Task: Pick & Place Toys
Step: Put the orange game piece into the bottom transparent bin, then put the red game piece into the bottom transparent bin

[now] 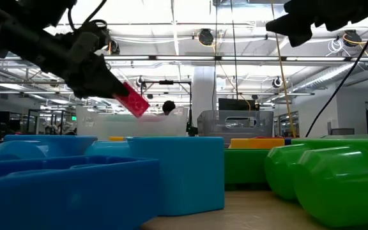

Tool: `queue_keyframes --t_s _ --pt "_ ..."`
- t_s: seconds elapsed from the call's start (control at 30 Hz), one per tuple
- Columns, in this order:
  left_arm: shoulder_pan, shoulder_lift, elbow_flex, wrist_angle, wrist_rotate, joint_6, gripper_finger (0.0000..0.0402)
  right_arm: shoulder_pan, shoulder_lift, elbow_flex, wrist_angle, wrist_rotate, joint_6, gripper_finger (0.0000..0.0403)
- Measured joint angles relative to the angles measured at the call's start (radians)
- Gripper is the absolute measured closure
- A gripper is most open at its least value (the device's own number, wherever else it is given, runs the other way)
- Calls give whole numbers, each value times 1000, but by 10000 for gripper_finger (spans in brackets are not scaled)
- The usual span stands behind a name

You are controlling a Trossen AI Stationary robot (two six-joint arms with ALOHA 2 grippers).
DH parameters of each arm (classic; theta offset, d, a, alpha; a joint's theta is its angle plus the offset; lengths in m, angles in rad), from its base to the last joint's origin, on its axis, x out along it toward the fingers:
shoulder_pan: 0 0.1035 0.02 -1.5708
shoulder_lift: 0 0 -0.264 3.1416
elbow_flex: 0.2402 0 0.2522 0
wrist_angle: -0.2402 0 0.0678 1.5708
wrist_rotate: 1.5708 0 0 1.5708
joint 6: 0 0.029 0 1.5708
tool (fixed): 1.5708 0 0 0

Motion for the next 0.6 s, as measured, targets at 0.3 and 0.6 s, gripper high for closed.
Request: queue_keyframes --t_s 0.3,0.6 --pt "12 0 -1 29 0 -5 97 -1 1 -50 105 -7 0 183" --pt "12 0 -1 59 1 -5 48 22 225 -46 258 -110 54 183"
